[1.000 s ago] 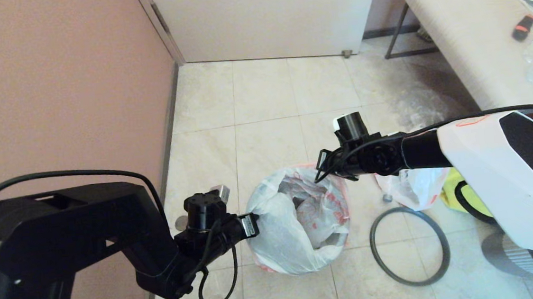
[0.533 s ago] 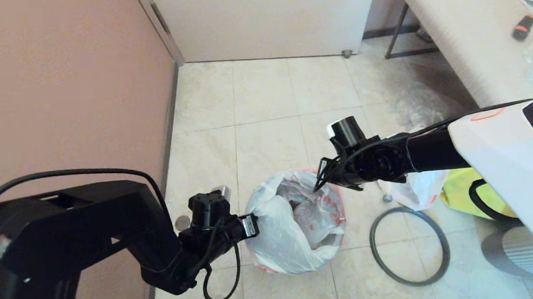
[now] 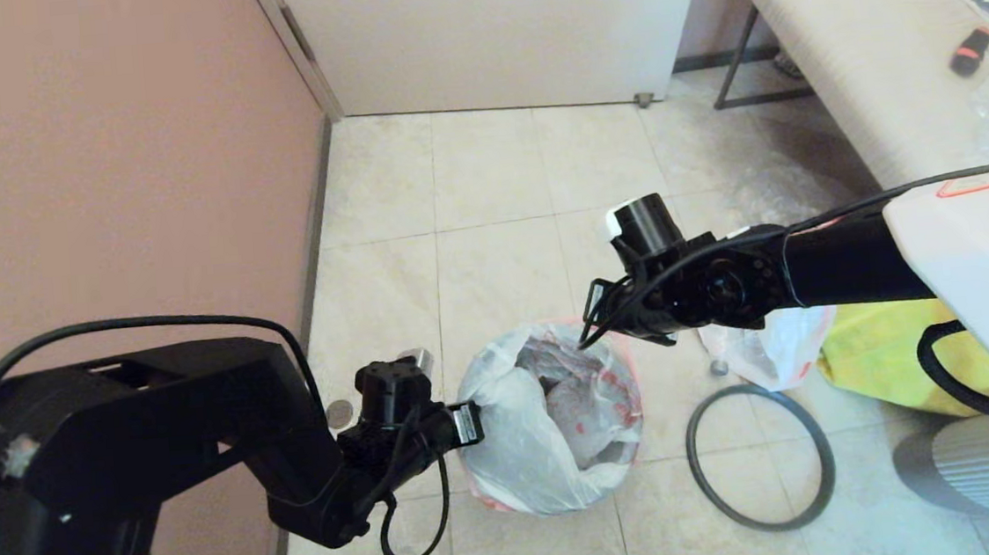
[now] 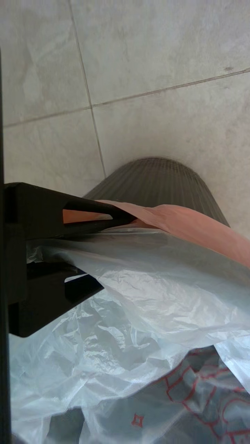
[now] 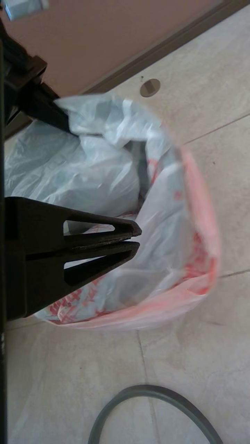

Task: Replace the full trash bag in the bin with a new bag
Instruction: Put the new garbage bag on the trash can

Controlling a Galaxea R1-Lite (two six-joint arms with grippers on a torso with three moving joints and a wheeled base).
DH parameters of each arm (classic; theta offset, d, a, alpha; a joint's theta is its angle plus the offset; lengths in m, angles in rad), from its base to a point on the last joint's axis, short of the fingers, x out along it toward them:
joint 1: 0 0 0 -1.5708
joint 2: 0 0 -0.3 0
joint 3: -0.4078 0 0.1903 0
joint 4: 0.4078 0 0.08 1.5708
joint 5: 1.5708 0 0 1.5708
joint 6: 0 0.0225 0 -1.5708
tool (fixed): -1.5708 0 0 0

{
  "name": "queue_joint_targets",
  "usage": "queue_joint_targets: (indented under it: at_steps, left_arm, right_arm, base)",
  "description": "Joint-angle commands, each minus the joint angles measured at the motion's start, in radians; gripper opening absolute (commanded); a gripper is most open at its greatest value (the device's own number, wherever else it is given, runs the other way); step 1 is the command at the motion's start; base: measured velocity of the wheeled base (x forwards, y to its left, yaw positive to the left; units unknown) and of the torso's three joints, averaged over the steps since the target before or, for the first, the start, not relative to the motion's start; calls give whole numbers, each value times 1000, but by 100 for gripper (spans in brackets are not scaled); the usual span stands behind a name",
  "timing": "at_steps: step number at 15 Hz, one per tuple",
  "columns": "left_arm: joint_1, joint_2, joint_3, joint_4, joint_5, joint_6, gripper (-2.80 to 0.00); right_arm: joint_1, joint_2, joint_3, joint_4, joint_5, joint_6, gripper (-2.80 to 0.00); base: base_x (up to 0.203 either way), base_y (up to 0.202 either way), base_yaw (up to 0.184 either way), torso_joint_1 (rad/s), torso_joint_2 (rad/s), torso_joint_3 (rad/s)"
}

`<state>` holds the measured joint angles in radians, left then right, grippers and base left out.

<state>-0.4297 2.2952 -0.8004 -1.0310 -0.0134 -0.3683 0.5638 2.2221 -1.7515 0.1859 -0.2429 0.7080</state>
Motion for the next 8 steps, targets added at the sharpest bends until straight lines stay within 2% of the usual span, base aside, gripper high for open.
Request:
queue_joint_targets:
  at_steps: [1,6,7,8]
  left_arm:
    - [-6,15,0,-6,0,2,-280]
    - [-7,41,-9,-8,7,17,-280]
    - [-7,50,-16,-8,25,17,0]
    - [-7,53,-23,-8,36,19,0]
  right_arm:
    - [8,-9,1,3,-3,4,-280]
    - [8,-6,-8,-3,-4,-1,-280]
    - [8,-4,-8,-3,-4,1,-280]
    - [8,-2,-8,-2,-4,-1,-280]
  base:
    - [0,0,0,0,0,0]
    - [0,0,0,0,0,0]
    - [0,0,0,0,0,0]
    - [0,0,0,0,0,0]
